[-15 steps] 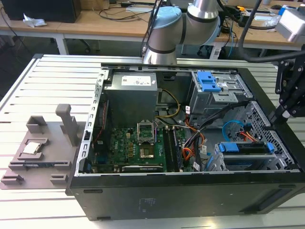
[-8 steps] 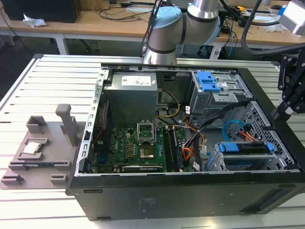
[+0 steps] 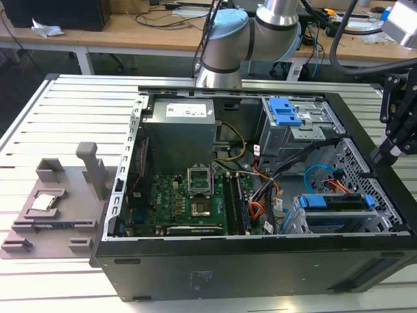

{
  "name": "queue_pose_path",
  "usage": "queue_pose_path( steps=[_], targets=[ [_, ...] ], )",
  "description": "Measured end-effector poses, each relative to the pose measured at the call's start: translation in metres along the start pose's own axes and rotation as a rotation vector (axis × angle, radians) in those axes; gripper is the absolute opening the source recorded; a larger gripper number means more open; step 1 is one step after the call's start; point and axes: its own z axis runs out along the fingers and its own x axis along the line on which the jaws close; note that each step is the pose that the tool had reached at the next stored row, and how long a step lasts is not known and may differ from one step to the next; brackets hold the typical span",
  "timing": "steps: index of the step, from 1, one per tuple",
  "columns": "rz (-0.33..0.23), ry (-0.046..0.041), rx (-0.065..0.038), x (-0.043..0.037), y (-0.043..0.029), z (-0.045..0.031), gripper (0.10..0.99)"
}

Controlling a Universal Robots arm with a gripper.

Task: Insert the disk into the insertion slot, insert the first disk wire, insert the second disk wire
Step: 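Insert the first disk wire, then insert the second disk wire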

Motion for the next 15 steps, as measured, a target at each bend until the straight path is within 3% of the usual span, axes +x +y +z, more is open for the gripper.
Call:
queue_pose_path(
  steps=[10,12,15],
  targets=[
    [0.0,0.0,0.0,0.0,0.0,-0.0006,0.114],
    [0.0,0.0,0.0,0.0,0.0,-0.0008,0.361],
    [0.0,0.0003,0.0,0.0,0.0023,-0.0009,0.361]
  ],
)
